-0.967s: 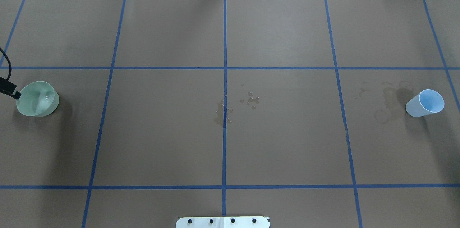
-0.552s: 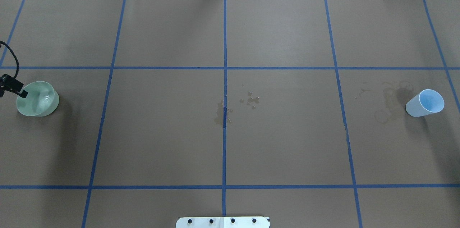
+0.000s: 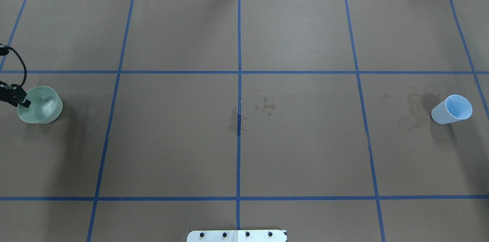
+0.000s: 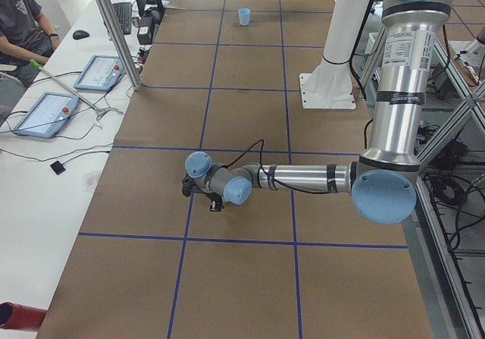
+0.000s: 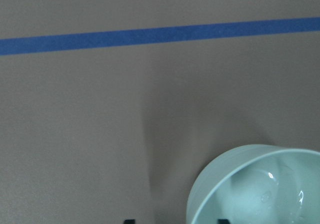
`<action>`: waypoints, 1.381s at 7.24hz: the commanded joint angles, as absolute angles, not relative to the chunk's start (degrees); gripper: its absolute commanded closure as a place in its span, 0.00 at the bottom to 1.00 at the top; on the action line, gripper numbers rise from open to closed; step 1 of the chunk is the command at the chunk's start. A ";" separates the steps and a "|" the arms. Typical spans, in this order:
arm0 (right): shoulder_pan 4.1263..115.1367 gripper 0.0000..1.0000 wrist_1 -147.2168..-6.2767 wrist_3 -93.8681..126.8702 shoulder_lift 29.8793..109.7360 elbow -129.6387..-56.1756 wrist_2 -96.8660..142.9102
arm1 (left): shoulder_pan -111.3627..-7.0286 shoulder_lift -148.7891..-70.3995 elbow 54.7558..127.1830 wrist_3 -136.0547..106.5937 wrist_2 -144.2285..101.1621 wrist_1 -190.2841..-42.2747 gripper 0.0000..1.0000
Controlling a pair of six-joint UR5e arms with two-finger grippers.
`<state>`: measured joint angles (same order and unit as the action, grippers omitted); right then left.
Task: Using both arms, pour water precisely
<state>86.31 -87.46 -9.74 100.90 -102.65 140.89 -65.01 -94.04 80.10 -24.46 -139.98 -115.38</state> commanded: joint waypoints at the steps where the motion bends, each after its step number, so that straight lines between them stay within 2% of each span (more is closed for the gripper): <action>1: 86.31 0.00 -87.45 -9.76 100.90 -102.92 140.89 | -64.86 -94.04 82.07 -24.78 -140.71 -115.49 1.00; 3: 86.31 0.00 -87.45 -9.76 100.90 -102.92 141.76 | -64.60 -97.44 90.39 -41.82 -146.68 -115.14 1.00; 5: 86.31 0.00 -87.45 -9.67 100.81 -102.83 141.94 | -56.38 -104.63 95.96 -58.53 -146.08 -114.96 1.00; 7: 86.22 0.00 -87.45 -9.76 100.72 -102.75 141.94 | -43.58 -119.99 93.45 -76.48 -136.48 -114.70 1.00; 9: 86.22 0.00 -87.45 -9.76 100.72 -102.74 141.94 | -40.52 -127.94 84.94 -77.43 -133.34 -114.70 1.00; 10: 86.22 0.00 -87.45 -9.76 100.72 -102.74 142.03 | -38.34 -128.32 83.42 -77.43 -130.20 -114.96 1.00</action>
